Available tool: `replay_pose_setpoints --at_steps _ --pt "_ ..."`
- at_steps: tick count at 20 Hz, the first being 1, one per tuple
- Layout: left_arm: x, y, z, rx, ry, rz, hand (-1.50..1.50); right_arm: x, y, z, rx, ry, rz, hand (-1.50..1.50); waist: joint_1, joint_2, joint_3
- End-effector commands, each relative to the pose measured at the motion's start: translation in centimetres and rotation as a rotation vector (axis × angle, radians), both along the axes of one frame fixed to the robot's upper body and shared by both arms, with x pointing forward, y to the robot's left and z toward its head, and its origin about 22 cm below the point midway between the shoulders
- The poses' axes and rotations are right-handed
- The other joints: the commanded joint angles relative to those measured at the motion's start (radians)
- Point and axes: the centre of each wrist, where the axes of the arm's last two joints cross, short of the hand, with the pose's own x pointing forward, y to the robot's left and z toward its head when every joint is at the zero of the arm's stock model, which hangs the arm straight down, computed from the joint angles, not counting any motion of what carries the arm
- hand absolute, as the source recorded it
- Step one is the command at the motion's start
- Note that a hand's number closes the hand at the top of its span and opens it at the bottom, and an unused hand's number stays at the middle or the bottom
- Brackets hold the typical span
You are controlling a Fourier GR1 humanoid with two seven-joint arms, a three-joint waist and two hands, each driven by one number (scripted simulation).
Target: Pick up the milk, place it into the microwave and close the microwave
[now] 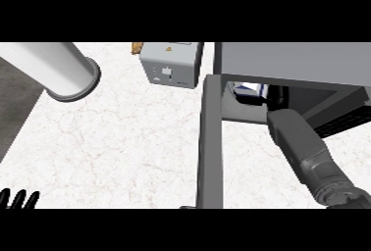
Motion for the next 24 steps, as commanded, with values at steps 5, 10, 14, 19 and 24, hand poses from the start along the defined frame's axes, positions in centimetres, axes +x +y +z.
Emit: replay_pose_setpoints --at_steps 5,10,14,19,24 --pt "0.3 0.7 -0.6 -0.002 -0.013 0.016 -1.5 1.0 0.3 1.6 0.061 -0.128 -0.045 1.5 0.012 0.01 0.002" --pt "0.3 1.1 -0.9 0.009 0.007 -0.027 -1.5 2.0 -0.4 3.3 -0.076 -0.176 -0.13 1.5 0.029 0.014 0.0" --pt "0.9 1.0 -1.0 0.012 0.007 -0.035 -1.5 2.0 -0.7 3.3 -0.133 -0.199 -0.24 1.5 0.034 0.022 0.0" --pt "1.6 1.5 -1.3 0.001 0.0 -0.009 -1.5 2.0 -0.7 3.2 -0.143 -0.203 -0.285 1.5 0.031 0.022 0.0" --pt "2.0 0.9 -0.7 0.021 -0.015 -0.043 -1.5 -1.7 -6.2 -1.4 -0.32 0.041 -0.564 -1.5 0.043 0.054 -0.012"
